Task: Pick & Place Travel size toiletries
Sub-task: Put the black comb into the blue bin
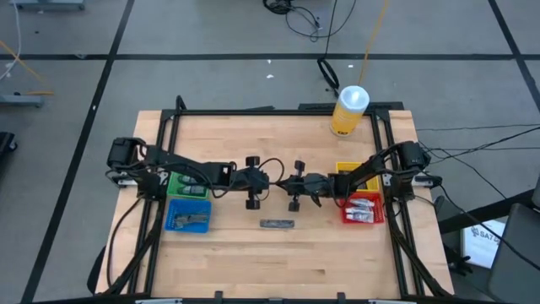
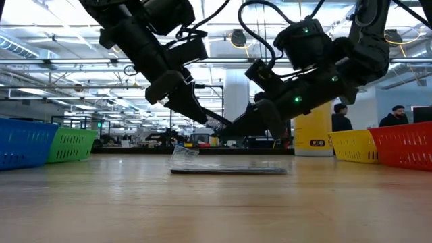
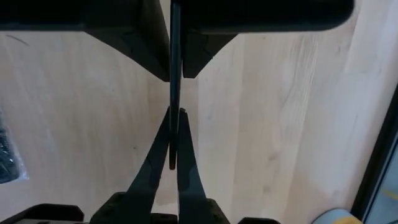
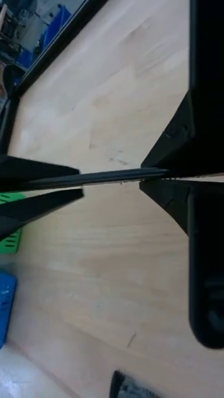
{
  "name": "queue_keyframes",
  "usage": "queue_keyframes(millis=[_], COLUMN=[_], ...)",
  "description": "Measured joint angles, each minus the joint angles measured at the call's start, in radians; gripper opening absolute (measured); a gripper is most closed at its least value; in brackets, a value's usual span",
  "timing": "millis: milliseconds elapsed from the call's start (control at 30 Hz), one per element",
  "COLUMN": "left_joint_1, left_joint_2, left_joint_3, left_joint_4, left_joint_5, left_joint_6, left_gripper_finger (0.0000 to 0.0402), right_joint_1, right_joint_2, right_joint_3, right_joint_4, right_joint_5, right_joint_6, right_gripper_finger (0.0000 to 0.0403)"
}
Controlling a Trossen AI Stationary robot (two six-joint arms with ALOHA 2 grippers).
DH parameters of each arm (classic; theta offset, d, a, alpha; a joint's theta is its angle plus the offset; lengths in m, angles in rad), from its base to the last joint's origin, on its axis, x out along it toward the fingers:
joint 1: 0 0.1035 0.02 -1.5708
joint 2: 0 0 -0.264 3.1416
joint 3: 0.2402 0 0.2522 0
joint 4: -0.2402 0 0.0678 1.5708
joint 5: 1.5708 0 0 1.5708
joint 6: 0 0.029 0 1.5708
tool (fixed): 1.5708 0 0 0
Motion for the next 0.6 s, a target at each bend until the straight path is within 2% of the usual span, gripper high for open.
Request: queue_keyframes(millis=[133, 300, 400, 500, 567, 600], left_joint_1=[-0.012, -0.034, -0.048, -0.072, -0.089, -0.098], left_joint_2=[0.000, -0.030, -0.062, -0.085, -0.084, -0.084], left_joint_3=[0.005, 0.045, 0.127, 0.263, 0.378, 0.437], left_joint_4=[-0.010, -0.154, -0.388, -0.714, -0.948, -1.066], left_joint_5=[-0.021, -0.092, -0.136, -0.141, -0.104, -0.052], left_joint_6=[0.009, 0.020, -0.027, -0.126, -0.218, -0.274], left_gripper_finger=[0.0010, 0.0008, 0.0004, 0.0006, 0.0003, 0.0003], right_joint_1=[-0.001, -0.004, -0.001, 0.011, 0.014, 0.016], right_joint_2=[0.000, 0.000, 0.009, 0.033, 0.038, 0.046], right_joint_3=[0.000, 0.000, 0.001, -0.003, -0.010, -0.014], right_joint_4=[-0.024, -0.045, -0.039, -0.024, 0.008, 0.028], right_joint_5=[-0.014, -0.044, -0.046, -0.021, 0.004, 0.007], right_joint_6=[-0.009, 0.128, 0.176, 0.127, 0.110, 0.107], right_gripper_finger=[0.0031, 0.0113, 0.0166, 0.0201, 0.0214, 0.0218])
